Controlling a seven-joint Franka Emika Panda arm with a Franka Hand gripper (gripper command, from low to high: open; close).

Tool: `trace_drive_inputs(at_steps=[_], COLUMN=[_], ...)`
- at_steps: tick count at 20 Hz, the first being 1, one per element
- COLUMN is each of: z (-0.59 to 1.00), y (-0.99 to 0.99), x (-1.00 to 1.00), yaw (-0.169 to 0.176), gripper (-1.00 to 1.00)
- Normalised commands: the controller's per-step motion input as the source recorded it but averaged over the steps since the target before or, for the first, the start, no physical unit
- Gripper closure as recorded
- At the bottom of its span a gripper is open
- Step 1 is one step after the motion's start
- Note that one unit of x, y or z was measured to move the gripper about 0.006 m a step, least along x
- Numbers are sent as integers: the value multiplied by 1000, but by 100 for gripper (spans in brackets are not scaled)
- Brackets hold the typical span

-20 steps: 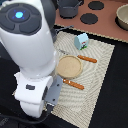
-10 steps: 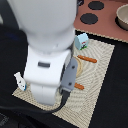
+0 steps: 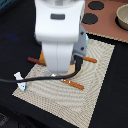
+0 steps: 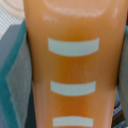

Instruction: Interact with the objects in diverse but meaningful ways.

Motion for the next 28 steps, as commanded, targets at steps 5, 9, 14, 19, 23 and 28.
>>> trace_drive_inputs(at_steps=[5,9,14,19,23,28], z=[-375,-376,-285,-125,-136,-230], y=[349,307,284,300,316,339], x=[-918,-986,-1000,-1000,-1000,-1000], yaw=[94,87,74,59,51,36], gripper=[100,100,100,100,100,100])
